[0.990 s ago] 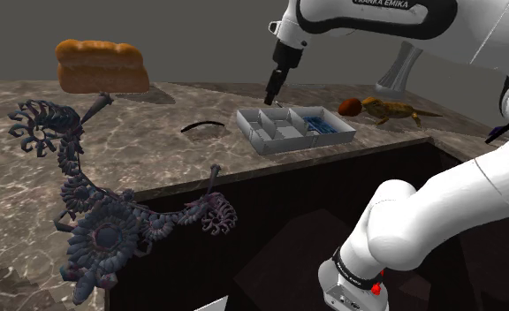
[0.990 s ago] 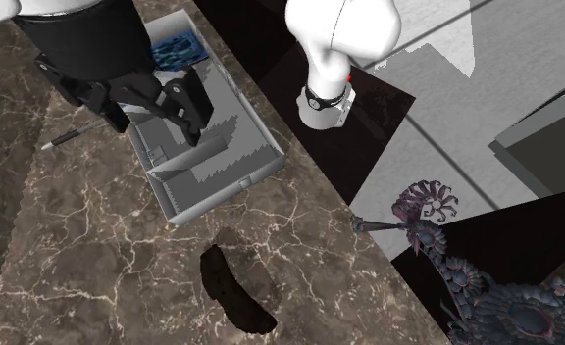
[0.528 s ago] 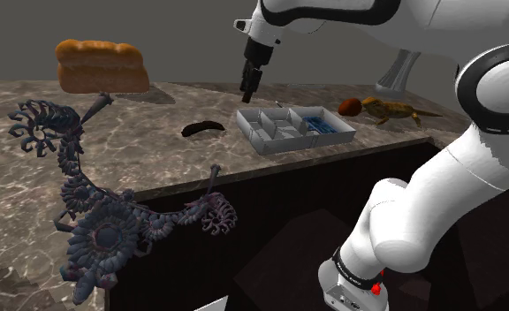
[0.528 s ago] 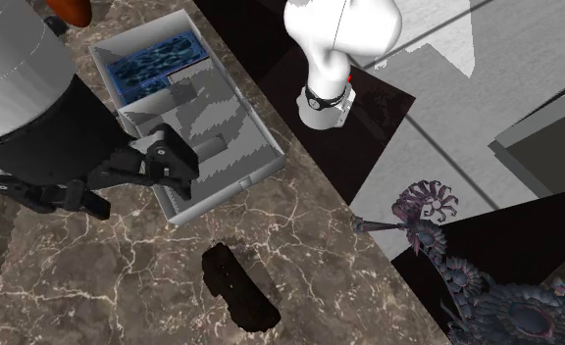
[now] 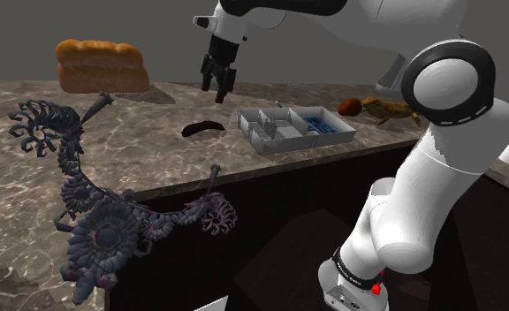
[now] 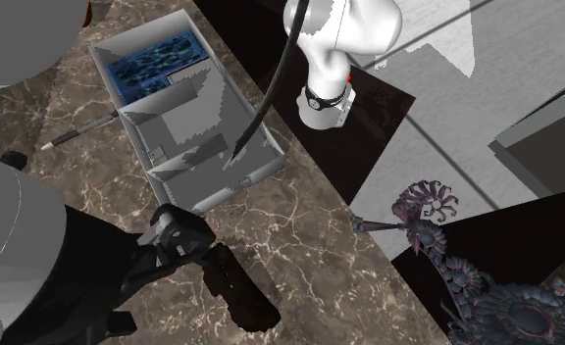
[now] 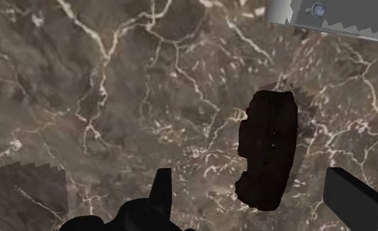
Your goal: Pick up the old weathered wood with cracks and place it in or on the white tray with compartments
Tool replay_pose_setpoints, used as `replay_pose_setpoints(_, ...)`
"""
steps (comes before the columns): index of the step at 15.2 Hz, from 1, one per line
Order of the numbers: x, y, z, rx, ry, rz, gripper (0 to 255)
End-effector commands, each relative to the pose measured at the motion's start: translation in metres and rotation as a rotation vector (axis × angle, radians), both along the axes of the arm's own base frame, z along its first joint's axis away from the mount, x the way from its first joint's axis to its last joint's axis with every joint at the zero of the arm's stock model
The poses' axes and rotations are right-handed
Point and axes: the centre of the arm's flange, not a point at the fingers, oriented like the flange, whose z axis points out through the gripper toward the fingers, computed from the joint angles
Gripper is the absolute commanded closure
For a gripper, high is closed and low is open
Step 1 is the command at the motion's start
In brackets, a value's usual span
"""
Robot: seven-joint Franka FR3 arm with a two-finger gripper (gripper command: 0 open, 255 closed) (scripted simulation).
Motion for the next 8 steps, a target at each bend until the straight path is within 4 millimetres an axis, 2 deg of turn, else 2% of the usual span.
replay_pose_setpoints(1, 0.003, 0.009, -0.004, 0.004, -0.002, 0.039, 0)
replay_pose_setpoints(7, 0.004, 0.016, -0.038, 0.004, -0.002, 0.039, 0)
replay_pose_setpoints(8, 0.004, 0.016, -0.038, 0.004, -0.002, 0.039, 0)
